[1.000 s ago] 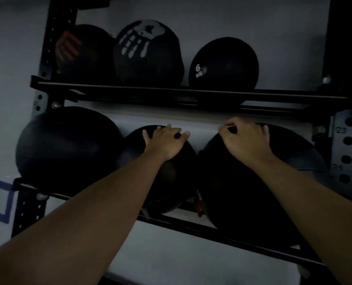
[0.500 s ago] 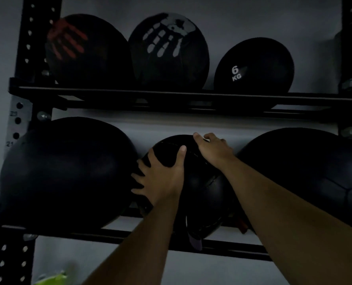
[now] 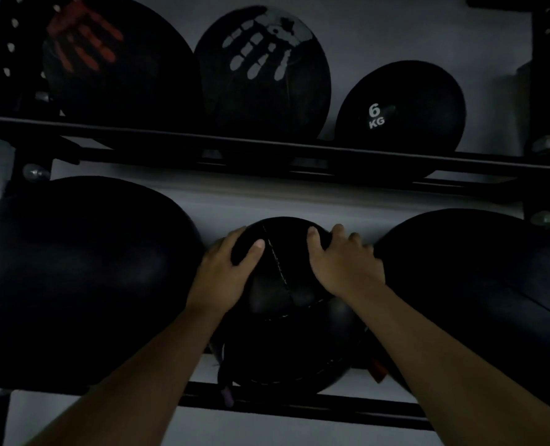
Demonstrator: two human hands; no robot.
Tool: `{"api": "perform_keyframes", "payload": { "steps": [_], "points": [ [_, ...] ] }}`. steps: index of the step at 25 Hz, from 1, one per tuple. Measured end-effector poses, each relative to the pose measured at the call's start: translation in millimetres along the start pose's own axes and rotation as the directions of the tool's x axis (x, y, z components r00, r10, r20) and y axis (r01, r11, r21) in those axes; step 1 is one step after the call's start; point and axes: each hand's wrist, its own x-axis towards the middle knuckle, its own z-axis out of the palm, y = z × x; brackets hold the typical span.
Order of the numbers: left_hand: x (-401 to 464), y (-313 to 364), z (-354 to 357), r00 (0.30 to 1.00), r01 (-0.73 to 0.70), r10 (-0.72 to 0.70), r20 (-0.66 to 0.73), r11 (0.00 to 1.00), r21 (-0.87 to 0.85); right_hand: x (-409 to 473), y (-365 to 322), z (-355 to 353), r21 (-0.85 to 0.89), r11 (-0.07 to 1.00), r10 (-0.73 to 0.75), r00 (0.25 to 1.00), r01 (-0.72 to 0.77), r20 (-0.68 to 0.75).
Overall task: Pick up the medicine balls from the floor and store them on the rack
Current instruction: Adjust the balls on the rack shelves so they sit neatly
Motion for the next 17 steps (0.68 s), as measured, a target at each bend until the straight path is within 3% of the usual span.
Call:
{"api": "perform_keyframes", "payload": {
  "steps": [2, 5, 6, 9, 11, 14, 15, 17],
  "points": [
    [1, 6, -2, 1.000, 0.002, 0.001, -0.018, 0.989, 0.145, 7, 3, -8, -0.025, 0.998, -0.053, 0.998, 0.053, 0.015],
    [-32, 37, 19, 0.958, 0.268, -0.263, -0.111, 0.963, 0.028, 22, 10, -9, 0.176, 0.974, -0.163, 0.981, 0.143, 0.104],
    [-43, 46, 28, 0.946, 0.298, -0.294, -0.134, 0.954, 0.013, 26, 11, -8, 0.275, 0.951, -0.185, 0.973, 0.142, 0.136],
    [-39, 47, 38, 0.945, 0.252, -0.243, -0.219, 0.968, 0.011, 26, 14, -3, 0.431, 0.897, -0.176, 0.973, 0.096, 0.149],
    [-14, 33, 21, 0.968, 0.201, -0.205, -0.144, 0.979, -0.040, 20, 15, 0, 0.362, 0.930, -0.106, 0.990, 0.064, 0.097],
    [12, 22, -11, 0.977, 0.134, -0.118, 0.181, 0.988, -0.081, -12, 8, 9, 0.040, 0.997, -0.062, 0.997, 0.064, -0.047],
    [13, 22, -13, 0.973, 0.124, -0.107, 0.205, 0.990, -0.071, -13, 8, 8, -0.017, 0.998, -0.066, 0.994, 0.065, -0.085],
    [6, 29, -3, 0.978, 0.180, -0.178, 0.110, 0.984, -0.012, 2, 9, -2, -0.008, 0.995, -0.105, 0.990, 0.104, -0.098]
  ]
}}
